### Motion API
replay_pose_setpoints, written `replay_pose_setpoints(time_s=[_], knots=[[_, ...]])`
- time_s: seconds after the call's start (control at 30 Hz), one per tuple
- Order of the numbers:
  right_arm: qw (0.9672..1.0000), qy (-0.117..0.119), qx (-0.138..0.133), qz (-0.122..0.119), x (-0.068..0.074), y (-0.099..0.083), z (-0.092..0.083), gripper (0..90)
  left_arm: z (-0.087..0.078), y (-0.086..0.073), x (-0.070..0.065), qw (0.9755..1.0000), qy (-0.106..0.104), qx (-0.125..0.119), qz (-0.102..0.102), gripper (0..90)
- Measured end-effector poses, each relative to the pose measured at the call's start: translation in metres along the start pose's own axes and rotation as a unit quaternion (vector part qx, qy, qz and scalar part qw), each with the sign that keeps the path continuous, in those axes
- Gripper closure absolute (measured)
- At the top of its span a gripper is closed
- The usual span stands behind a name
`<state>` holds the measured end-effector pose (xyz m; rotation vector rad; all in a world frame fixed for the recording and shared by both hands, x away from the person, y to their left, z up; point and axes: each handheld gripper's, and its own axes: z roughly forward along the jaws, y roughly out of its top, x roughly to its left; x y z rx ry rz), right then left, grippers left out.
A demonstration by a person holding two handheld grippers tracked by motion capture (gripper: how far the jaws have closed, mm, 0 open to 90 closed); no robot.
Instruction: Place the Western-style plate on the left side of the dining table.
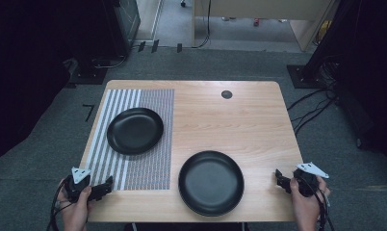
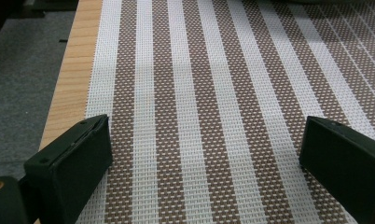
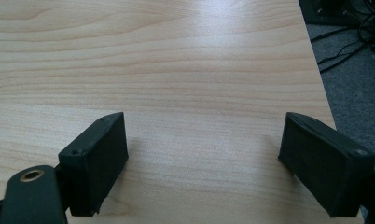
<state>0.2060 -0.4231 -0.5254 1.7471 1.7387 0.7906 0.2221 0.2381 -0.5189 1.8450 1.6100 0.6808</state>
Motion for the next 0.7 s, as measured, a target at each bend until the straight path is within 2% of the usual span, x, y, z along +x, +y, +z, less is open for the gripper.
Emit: replay_pose_setpoints(time_s=[0.7], knots=[[1.0000,-0.002,0.001,0.001,-0.0002,0.0001,0.0001,13.3,0.0001,0.0002,-0.0003,1.0000,0.002,0.001,0.000,1.5]])
